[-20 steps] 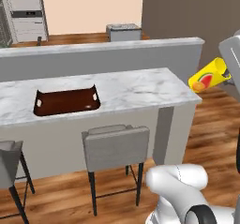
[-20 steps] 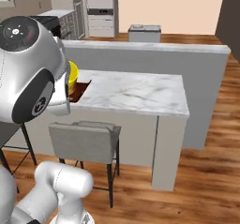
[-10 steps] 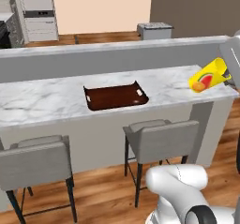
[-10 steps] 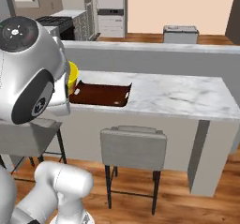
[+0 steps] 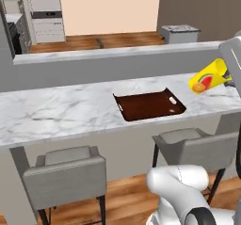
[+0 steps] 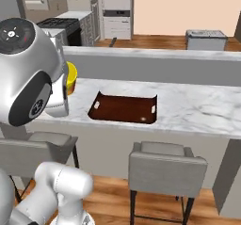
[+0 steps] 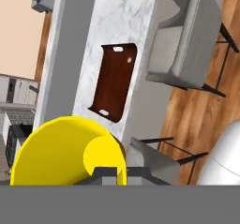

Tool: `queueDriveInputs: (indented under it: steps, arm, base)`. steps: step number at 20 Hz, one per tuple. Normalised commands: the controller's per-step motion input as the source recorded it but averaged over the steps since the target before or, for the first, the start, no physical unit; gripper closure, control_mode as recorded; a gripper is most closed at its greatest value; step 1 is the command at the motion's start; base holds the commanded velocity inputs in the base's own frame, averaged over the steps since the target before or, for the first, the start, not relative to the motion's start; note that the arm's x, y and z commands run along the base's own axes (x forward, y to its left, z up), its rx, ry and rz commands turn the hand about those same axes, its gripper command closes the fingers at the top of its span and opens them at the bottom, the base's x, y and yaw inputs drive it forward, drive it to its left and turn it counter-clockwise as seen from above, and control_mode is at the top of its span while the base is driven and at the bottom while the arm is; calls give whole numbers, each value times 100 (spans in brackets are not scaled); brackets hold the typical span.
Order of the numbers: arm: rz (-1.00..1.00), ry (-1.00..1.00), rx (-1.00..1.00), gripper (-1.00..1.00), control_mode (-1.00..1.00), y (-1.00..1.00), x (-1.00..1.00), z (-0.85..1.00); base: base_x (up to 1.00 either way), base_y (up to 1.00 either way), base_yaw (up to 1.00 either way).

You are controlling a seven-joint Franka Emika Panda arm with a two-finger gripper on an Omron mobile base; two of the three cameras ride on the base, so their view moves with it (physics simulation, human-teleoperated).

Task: There is a tray on the dining counter. Grab the cup, mug, and pitcher and place them on the tray. The pitcher may be placed next to the tray if it cannot fit the tray.

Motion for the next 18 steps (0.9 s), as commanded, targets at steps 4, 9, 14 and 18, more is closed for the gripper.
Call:
queueDriveInputs:
  steps: [4,9,14,18]
  arm:
    - [0,0,0,100,100,0,0,0]
    - [0,0,0,100,100,0,0,0]
    - [0,0,0,100,100,0,0,0]
    - [0,0,0,100,100,0,0,0]
  base:
    - [67,22,0]
    - [38,0,0]
    - [48,0,0]
    - [50,0,3]
